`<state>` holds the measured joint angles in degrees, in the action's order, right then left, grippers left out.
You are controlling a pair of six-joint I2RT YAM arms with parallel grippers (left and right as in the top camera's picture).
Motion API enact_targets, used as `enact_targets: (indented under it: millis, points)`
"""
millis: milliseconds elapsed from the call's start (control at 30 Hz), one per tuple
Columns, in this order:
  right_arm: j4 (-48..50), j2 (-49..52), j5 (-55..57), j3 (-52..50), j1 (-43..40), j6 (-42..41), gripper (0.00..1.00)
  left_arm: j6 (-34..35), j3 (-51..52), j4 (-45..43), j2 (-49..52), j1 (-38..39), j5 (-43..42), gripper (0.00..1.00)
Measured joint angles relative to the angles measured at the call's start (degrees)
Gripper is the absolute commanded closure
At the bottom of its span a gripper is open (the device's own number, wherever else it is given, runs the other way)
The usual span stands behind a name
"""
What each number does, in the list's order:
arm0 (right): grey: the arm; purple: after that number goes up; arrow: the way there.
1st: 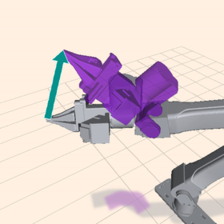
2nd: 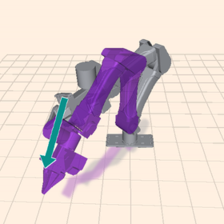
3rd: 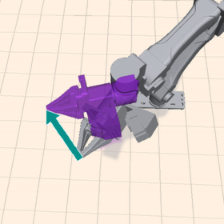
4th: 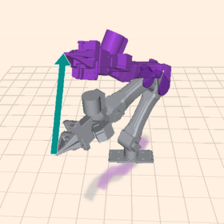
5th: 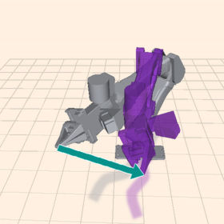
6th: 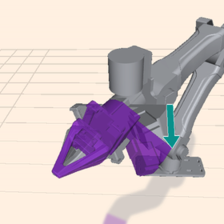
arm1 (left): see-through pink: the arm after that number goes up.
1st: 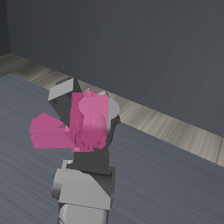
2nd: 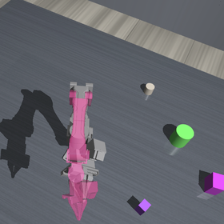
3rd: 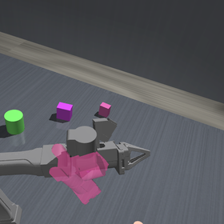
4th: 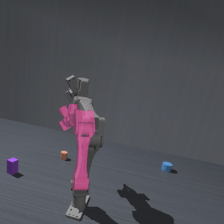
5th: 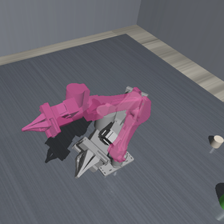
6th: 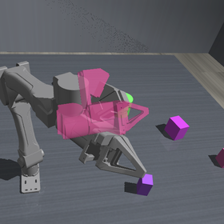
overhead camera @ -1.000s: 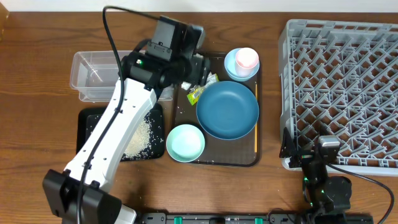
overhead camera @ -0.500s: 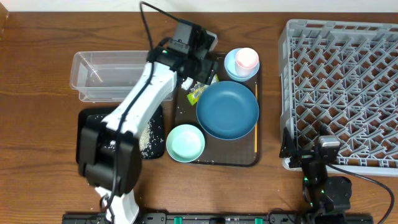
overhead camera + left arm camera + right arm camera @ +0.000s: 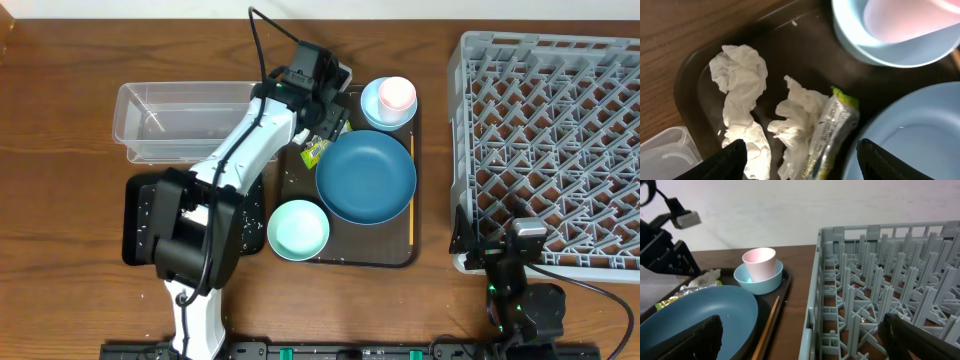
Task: Sort waste into correct bins and load items into the dishwasher rack
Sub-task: 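Grasp the tissue and snack wrapper with the left gripper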
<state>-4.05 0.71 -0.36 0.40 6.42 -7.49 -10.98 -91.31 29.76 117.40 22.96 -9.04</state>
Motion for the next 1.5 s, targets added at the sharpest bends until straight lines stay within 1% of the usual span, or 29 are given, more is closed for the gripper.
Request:
enact_targets:
  millis: [333, 633, 800, 933, 1100, 1400, 1433, 1500]
  points:
    - [0.0, 0.0, 0.0, 0.0, 0.0, 0.0, 0.01, 0.2, 0.0, -0.2, 3.2, 0.1, 1.7, 0.27]
    - [0.0, 0.0, 0.0, 0.0, 0.0, 0.0, 0.01, 0.4, 0.0, -0.2, 3.7, 0.1, 1.7, 0.27]
    - [0.0, 0.0, 0.0, 0.0, 0.0, 0.0, 0.01, 0.7, 0.2, 1.0, 5.1, 0.1, 1.7, 0.31]
    - [0.0, 0.0, 0.0, 0.0, 0.0, 0.0, 0.01, 0.7, 0.8, 1.4, 6.1, 0.3, 1.8, 0.32]
    - [0.0, 0.0, 0.0, 0.0, 0.0, 0.0, 0.01, 1.1, 0.9, 0.6, 6.1, 1.5, 1.7, 0.51]
    - [0.0, 0.0, 0.0, 0.0, 0.0, 0.0, 0.01, 1.5, 0.9, 0.3, 6.1, 2.8, 1.7, 0.9]
    - [0.0, 0.0, 0.0, 0.0, 0.0, 0.0, 0.01, 1.8, 0.9, 0.4, 6.1, 2.8, 1.9, 0.93]
    - [0.0, 0.0, 0.0, 0.0, 0.0, 0.0, 0.01, 2.1, 0.9, 0.4, 6.0, 2.8, 1.8, 0.94]
